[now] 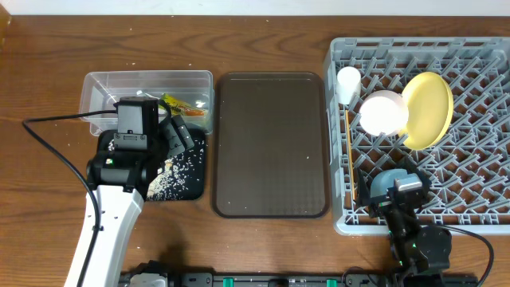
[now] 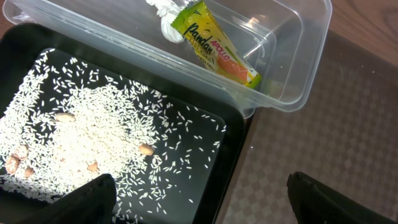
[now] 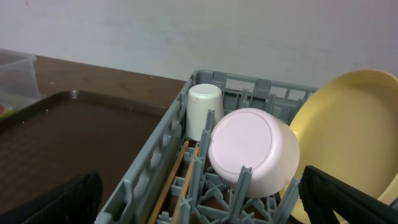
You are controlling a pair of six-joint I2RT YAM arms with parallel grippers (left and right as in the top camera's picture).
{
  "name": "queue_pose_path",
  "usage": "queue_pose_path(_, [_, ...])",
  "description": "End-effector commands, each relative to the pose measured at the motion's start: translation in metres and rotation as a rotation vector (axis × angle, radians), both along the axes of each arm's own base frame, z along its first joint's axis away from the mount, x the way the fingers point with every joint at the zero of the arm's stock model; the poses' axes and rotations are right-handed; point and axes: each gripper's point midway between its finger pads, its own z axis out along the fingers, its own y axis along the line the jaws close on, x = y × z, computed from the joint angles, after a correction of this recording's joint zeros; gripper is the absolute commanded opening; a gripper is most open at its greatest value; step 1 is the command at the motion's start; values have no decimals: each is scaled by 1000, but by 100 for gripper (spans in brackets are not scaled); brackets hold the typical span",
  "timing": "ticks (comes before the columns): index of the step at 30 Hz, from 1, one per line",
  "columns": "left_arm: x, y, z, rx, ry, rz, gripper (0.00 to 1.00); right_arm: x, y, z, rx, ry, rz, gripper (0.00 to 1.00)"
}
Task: Sort waste into correct bins and load items into the dishwasher rack
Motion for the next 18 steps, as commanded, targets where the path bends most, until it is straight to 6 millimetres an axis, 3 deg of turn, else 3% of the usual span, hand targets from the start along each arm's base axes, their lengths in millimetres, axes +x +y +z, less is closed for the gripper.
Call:
queue_pose_path(1, [-1,2,-3,10,9,-6,90,0,-1,0,-22,-6,-5,99])
queue_pose_path(8, [-1,2,-3,10,9,-6,91,0,-2,0,-21,-5,-11,99])
queue_pose_path(13, [-1,2,-3,10,9,-6,90,2,-20,-1,90,15,-100,99])
queue_pose_path(18, [-1,2,-3,10,9,-6,90,3,-25,-1,98,16,-124,99])
